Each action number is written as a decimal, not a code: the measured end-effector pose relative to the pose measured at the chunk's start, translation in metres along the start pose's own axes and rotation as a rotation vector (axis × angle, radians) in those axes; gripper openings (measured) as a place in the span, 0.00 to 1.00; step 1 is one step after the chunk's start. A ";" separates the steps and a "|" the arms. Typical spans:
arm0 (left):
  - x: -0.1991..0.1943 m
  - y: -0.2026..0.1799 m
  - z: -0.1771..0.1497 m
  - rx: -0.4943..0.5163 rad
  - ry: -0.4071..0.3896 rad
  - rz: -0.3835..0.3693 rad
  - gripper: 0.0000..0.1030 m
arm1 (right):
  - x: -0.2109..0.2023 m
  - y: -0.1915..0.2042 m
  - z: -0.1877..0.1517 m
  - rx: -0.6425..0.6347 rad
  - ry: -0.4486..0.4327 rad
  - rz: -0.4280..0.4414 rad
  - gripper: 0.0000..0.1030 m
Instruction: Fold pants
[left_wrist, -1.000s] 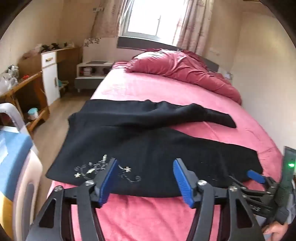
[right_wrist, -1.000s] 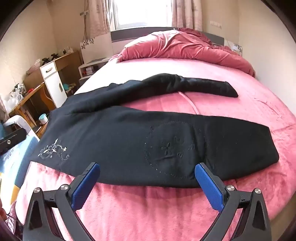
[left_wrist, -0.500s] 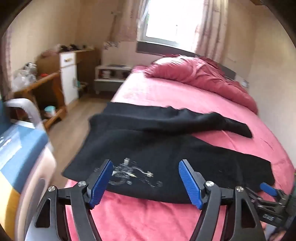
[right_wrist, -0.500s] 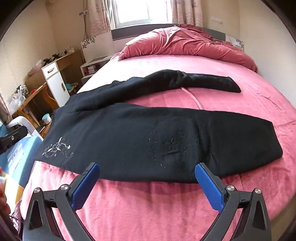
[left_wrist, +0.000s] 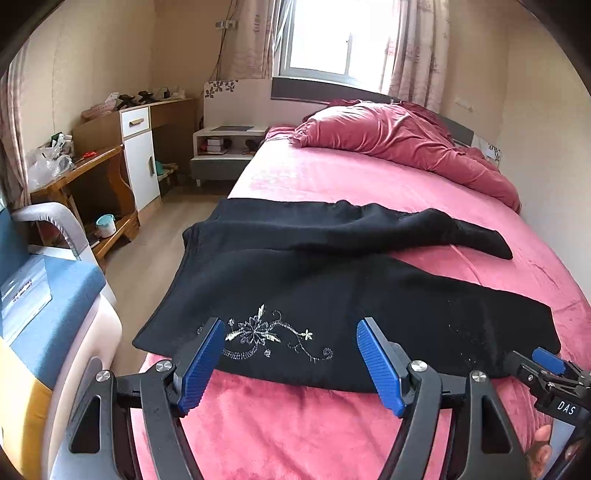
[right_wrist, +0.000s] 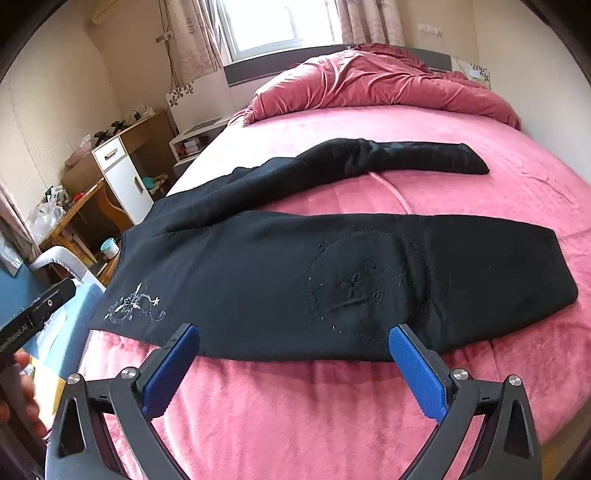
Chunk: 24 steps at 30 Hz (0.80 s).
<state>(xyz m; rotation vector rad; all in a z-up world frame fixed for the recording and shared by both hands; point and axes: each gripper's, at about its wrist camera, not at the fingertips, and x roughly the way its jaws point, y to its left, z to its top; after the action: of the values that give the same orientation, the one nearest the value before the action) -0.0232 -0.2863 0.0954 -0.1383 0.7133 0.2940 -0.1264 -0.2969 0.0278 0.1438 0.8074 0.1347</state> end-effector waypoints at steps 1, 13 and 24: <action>-0.004 -0.012 -0.004 0.003 0.003 0.005 0.77 | 0.000 0.000 0.000 -0.002 0.003 0.003 1.00; -0.059 0.071 0.020 0.007 0.061 -0.089 0.84 | 0.004 -0.002 -0.004 -0.001 0.017 -0.010 1.00; -0.032 0.202 -0.006 0.034 0.074 -0.151 0.84 | 0.006 -0.007 -0.007 0.015 0.025 -0.022 1.00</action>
<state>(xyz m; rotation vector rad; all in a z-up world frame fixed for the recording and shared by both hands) -0.1131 -0.1032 0.1069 -0.1705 0.7765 0.1327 -0.1270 -0.3022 0.0175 0.1476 0.8344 0.1103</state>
